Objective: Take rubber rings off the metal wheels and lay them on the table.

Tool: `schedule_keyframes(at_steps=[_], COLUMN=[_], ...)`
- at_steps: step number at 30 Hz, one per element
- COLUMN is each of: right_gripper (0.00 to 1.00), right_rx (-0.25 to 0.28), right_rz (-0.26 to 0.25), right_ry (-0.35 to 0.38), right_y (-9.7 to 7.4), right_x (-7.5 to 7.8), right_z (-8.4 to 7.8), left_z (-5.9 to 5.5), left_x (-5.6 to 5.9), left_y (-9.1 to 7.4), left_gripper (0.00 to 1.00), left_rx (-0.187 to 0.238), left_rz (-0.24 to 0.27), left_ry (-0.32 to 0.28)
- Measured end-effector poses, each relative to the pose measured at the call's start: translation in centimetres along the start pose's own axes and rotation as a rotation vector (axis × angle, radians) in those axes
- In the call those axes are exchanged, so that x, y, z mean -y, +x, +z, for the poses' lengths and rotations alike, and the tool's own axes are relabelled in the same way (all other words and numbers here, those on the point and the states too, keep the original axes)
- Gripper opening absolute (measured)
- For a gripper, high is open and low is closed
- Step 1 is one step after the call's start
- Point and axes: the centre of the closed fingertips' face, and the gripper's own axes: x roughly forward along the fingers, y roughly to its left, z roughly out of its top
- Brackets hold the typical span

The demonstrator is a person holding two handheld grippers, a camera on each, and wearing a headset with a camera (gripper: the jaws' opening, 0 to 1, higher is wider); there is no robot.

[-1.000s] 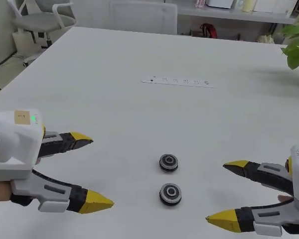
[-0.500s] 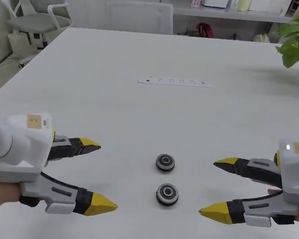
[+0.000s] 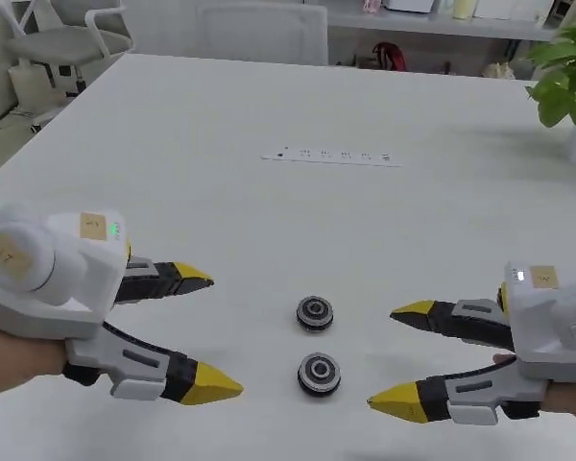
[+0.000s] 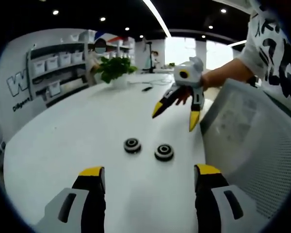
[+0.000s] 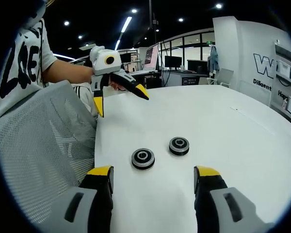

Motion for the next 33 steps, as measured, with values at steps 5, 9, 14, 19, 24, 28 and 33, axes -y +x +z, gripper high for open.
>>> schedule_keyframes(at_steps=[5, 9, 14, 19, 24, 28, 33], right_gripper=[0.63, 0.62, 0.59, 0.56, 0.51, 0.47, 0.44], right_rx=[-0.011, -0.022, -0.032, -0.039, -0.058, -0.08, -0.094], right_rz=[0.029, 0.047, 0.074, 0.092, 0.119, 0.133, 0.148], right_ry=[-0.015, -0.033, -0.049, -0.056, -0.057, -0.055, -0.057], right_y=[0.5, 0.9, 1.4, 2.0, 2.6, 3.0, 3.2], right_x=[-0.5, -0.7, -1.1, -1.2, -1.5, -1.6, -1.8], right_z=[0.1, 0.2, 0.3, 0.2, -0.3, -0.9, -1.2], left_z=[0.2, 0.4, 0.4, 0.4, 0.5, 0.2, 0.0], left_x=[0.2, 0.5, 0.7, 1.1, 1.4, 1.7, 2.1], left_y=[0.7, 1.2, 1.8, 2.4, 3.2, 3.8, 4.3], left_gripper=[0.75, 0.74, 0.72, 0.71, 0.7, 0.68, 0.65], left_rx=[0.001, -0.003, -0.017, -0.03, -0.032, -0.043, -0.056], left_rz=[-0.017, -0.033, -0.055, -0.082, -0.103, -0.128, -0.149], left_ry=[0.001, 0.014, 0.027, 0.031, 0.029, 0.024, 0.021])
